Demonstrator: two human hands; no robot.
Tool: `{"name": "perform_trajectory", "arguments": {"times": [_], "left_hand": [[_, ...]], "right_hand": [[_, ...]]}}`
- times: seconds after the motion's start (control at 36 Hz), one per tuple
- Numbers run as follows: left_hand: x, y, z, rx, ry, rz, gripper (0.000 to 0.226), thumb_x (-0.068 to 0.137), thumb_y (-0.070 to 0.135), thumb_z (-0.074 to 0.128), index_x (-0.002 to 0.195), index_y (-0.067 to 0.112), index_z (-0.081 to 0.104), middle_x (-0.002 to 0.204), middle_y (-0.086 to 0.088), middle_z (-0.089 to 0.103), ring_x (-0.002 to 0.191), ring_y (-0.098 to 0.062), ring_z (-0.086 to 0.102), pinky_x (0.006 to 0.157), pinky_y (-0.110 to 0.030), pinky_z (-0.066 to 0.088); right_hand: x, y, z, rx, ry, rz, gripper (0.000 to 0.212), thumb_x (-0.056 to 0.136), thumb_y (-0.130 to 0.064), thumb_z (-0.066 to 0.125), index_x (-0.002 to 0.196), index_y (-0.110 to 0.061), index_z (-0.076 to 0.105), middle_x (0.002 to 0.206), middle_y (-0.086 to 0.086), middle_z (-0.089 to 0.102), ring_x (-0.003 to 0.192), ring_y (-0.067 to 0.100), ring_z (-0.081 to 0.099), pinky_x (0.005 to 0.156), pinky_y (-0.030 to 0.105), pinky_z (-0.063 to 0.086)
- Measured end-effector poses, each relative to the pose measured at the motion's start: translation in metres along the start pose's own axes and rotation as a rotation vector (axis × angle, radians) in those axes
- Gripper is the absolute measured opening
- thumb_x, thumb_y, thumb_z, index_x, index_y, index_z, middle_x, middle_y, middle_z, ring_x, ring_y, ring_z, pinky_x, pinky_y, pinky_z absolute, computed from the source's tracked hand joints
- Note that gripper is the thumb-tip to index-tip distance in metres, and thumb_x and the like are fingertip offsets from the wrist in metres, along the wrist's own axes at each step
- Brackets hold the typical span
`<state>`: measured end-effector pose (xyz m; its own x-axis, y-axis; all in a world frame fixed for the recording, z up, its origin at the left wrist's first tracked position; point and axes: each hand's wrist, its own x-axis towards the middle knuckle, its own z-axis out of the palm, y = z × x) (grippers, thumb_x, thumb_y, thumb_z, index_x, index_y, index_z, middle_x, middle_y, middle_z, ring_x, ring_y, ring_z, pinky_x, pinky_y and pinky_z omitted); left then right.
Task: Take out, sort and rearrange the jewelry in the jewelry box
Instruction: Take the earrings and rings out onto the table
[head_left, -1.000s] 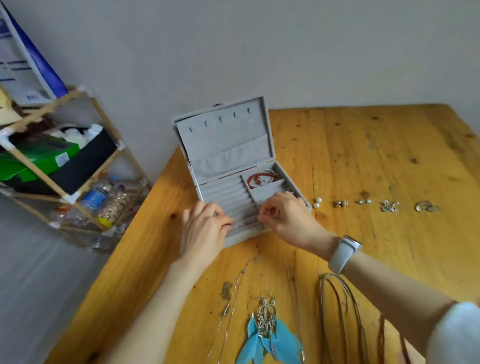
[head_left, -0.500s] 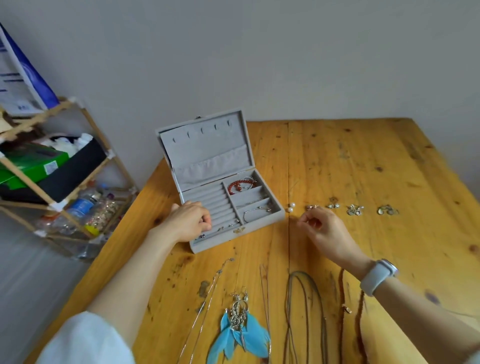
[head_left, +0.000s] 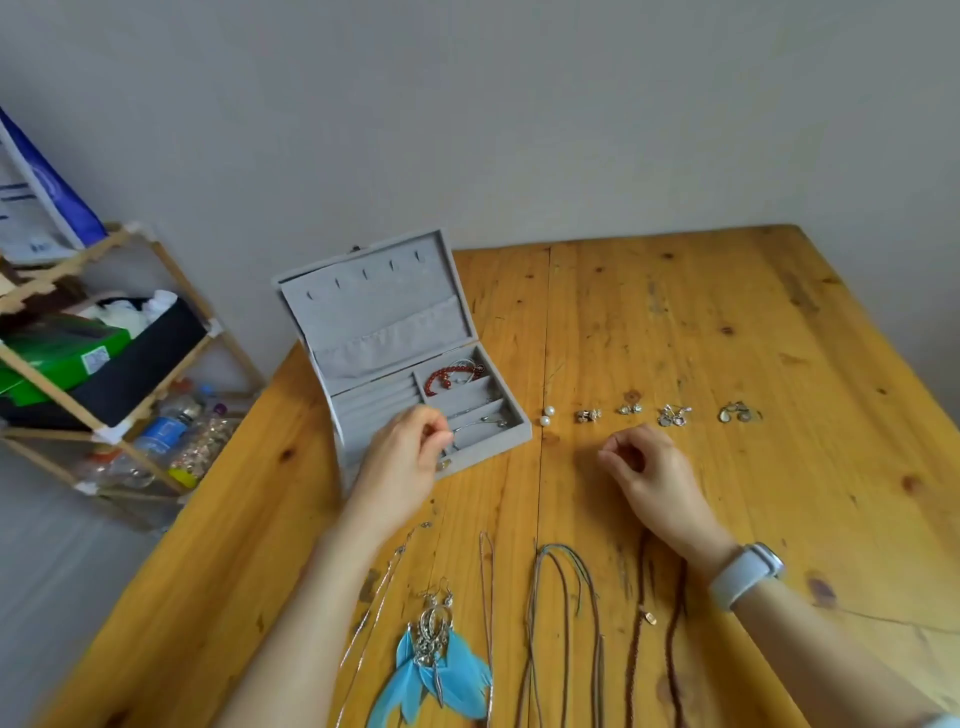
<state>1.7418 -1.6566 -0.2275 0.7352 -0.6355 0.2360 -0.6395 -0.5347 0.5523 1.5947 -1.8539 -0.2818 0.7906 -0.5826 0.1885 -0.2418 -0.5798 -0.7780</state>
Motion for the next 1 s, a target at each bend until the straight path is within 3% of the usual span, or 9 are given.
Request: {"name": "perform_trajectory", "arguments": {"times": [0.17,0.28,0.44,0.61,0.75,1.0], "left_hand": [[0.000,0.055,0.070,-0.190,-0.037,0.001,0.005,0.088,0.014,0.059,0.089,0.014,0.063,0.073,0.019,0.053,0.069,0.010,0.050,0.064,-0.003,0.037],[0.005,0.054,0.102,-0.207,-0.035,-0.019,0.005,0.086,0.011,0.062,0.088,0.010,0.067,0.075,0.008,0.060,0.071,-0.005,0.055,0.069,-0.019,0.044],[0.010,0.047,0.122,-0.189,0.103,0.048,0.004,0.081,0.008,0.067,0.083,0.011,0.070,0.077,0.002,0.067,0.070,-0.010,0.056,0.066,-0.018,0.041],[0.012,0.039,0.131,-0.132,0.197,0.113,0.005,0.077,0.007,0.070,0.080,0.010,0.072,0.078,0.001,0.065,0.071,-0.001,0.048,0.070,-0.004,0.034],[0.015,0.040,0.132,-0.124,0.205,0.116,0.009,0.075,0.004,0.069,0.082,0.009,0.073,0.081,-0.002,0.068,0.077,-0.007,0.054,0.072,-0.011,0.037],[0.012,0.045,0.129,-0.136,0.201,0.115,0.020,0.076,0.001,0.070,0.095,0.009,0.071,0.080,0.000,0.068,0.071,-0.015,0.060,0.069,-0.019,0.044]], "right_hand": [[0.005,0.009,0.004,-0.078,0.062,-0.003,0.005,0.085,-0.018,0.062,0.087,-0.013,0.064,0.089,-0.001,0.058,0.091,0.017,0.051,0.081,0.029,0.042],[0.009,0.013,0.006,-0.127,0.093,-0.022,0.007,0.081,-0.018,0.067,0.084,-0.012,0.067,0.086,-0.001,0.055,0.086,0.016,0.049,0.073,0.024,0.036],[0.016,0.013,0.011,-0.219,0.086,-0.026,0.008,0.082,-0.027,0.065,0.087,-0.021,0.068,0.085,-0.010,0.045,0.090,0.012,0.044,0.065,0.024,0.030],[0.019,0.014,0.012,-0.273,0.065,-0.017,0.008,0.084,-0.032,0.062,0.088,-0.028,0.067,0.084,-0.012,0.043,0.093,0.011,0.043,0.064,0.026,0.029],[0.020,0.014,0.014,-0.284,0.086,-0.028,0.008,0.084,-0.032,0.063,0.088,-0.026,0.068,0.082,-0.014,0.043,0.087,0.009,0.040,0.063,0.025,0.028],[0.018,0.014,0.014,-0.278,0.067,-0.027,0.010,0.085,-0.030,0.061,0.091,-0.028,0.068,0.082,-0.013,0.045,0.085,0.007,0.037,0.061,0.026,0.029]]}}
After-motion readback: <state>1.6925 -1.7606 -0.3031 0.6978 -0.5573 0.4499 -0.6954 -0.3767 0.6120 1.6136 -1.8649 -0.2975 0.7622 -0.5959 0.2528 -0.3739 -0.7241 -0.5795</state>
